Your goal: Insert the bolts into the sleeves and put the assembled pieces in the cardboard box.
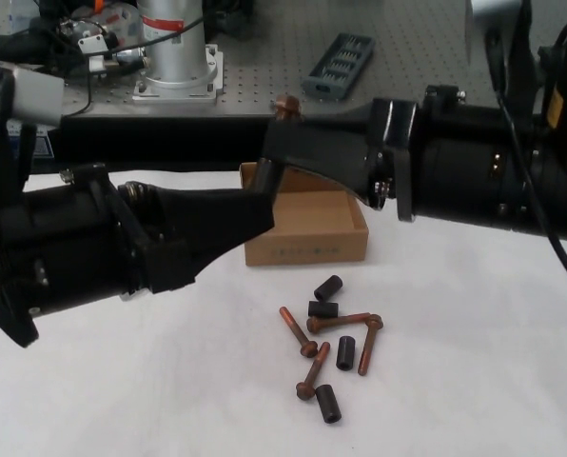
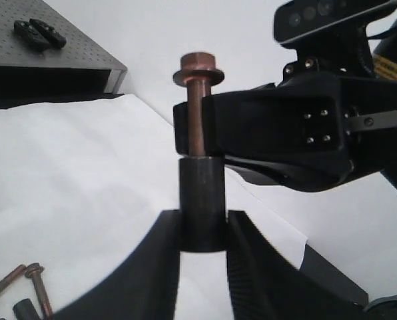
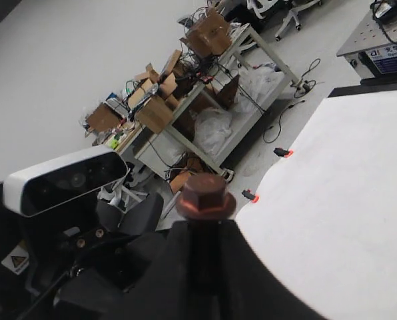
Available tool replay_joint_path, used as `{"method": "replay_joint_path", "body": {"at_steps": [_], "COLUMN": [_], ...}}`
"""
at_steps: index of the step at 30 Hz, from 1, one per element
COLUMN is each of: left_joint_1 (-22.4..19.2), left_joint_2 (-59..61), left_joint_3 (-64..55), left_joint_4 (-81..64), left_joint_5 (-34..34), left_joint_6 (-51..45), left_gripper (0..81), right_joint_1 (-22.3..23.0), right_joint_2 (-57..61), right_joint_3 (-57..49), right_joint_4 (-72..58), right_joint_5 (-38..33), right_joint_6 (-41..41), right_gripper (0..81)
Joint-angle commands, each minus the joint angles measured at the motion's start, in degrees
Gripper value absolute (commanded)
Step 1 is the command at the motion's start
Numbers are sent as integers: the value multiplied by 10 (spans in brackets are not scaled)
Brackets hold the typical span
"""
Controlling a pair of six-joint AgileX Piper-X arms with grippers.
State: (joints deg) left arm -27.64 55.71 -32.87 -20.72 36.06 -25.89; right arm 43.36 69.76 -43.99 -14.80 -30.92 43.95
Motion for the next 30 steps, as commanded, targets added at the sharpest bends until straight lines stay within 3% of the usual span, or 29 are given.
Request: {"method": "replay_joint_path", "body": {"at_steps": [1, 10, 11, 15, 16, 20, 30], "left_joint_1": [3, 3, 3, 3, 3, 3, 3], "left_joint_2": [-5, -5, -5, -5, -5, -5, -5], "left_joint_3": [-6, -6, -6, -6, -6, -6, -6], "left_joint_4": [-20, -20, -20, -21, -21, -21, -38], "left_joint_5": [-28, -28, -28, -28, -28, -28, -28], "left_joint_6": [-7, -7, -7, -7, -7, -7, -7], "left_gripper": [6, 6, 6, 6, 6, 6, 6], "right_joint_1": [1, 1, 1, 1, 1, 1, 1], "right_joint_2": [-9, -9, -9, -9, -9, -9, -9], "right_joint_3": [-2, -2, -2, -2, -2, -2, -2], "right_joint_4": [29, 53, 53, 54, 54, 54, 80], "right_joint_5": [-77, -128, -130, -129, -129, -147, -158], "right_joint_6": [-31, -26, -25, 11, 21, 26, 6], "right_gripper": [28, 20, 61, 361, 395, 333, 327]}}
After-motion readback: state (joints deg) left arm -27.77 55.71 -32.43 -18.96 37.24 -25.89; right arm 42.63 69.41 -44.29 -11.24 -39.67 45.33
